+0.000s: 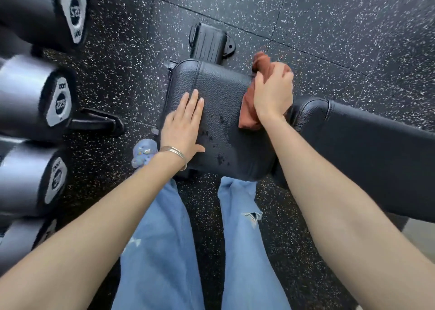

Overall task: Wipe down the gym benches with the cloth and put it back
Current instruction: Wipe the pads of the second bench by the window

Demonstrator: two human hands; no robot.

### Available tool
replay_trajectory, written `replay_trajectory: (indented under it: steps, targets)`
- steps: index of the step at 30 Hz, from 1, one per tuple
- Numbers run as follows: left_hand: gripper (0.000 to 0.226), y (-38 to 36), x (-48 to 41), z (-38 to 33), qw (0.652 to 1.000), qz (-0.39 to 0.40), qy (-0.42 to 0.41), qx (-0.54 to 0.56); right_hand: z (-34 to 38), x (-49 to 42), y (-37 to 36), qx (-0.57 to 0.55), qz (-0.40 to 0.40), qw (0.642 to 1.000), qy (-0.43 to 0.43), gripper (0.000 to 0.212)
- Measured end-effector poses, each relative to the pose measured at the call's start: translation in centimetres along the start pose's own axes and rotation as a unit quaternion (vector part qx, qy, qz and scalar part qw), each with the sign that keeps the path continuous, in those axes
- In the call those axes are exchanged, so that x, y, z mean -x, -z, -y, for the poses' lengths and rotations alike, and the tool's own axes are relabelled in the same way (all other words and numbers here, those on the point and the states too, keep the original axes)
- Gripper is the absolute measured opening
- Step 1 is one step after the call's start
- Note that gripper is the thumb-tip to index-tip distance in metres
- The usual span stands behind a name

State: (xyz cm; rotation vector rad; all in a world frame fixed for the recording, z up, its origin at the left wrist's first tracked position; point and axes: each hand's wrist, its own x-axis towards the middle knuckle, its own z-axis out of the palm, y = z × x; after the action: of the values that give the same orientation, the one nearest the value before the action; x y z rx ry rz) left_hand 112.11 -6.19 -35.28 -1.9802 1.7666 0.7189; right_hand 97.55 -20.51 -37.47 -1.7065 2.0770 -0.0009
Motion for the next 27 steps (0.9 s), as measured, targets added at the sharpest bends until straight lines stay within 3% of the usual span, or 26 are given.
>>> replay_trajectory:
  steps: [4, 7, 10, 12, 14, 17, 20, 24, 27]
  targets:
    - [0.117, 0.3, -0.5, 3.5, 0.999, -0.022, -0.026, 0.021, 4.2, -0.8, -1.9, 0.059, 0.014, 0.998, 0.02, 0.042]
    - [0.119, 1.0, -2.0, 6.9, 0.999, -0.009, -0.043, 0.032, 6.1, 2.1, -3.8, 0.032, -0.01, 0.997, 0.064, 0.041]
    - [0.118, 1.8, -3.5, 8.8, 0.996, 0.01, -0.077, 0.049, 4.9, 6.8, -4.4, -0.001, -0.015, 0.992, 0.126, 0.041]
    - [0.119, 2.1, -3.9, 8.9, 0.994, 0.018, -0.081, 0.074, 2.3, 9.4, -4.3, 0.034, -0.013, 0.987, 0.156, 0.041]
    - [0.119, 1.9, -4.0, 8.8, 0.993, 0.014, -0.081, 0.083, -0.3, 10.3, -3.6, 0.046, -0.033, 0.994, 0.088, 0.039]
    - [0.118, 1.6, -3.9, 8.8, 0.993, -0.003, -0.084, 0.079, -1.0, 7.9, -2.6, -0.005, -0.104, 0.991, -0.083, 0.038]
    - [0.117, 1.4, -4.0, 8.8, 0.993, -0.007, -0.086, 0.081, 2.0, 3.3, -2.5, -0.04, -0.124, 0.98, -0.15, 0.039]
    - [0.111, 1.2, -3.9, 9.0, 0.992, -0.016, -0.09, 0.093, 9.2, 0.0, -4.2, 0.046, -0.007, 0.999, 0.006, 0.042]
    - [0.096, 0.4, -2.9, 10.6, 0.988, -0.016, -0.085, 0.126, 12.1, 1.5, -6.0, 0.048, 0.008, 0.996, 0.079, 0.039]
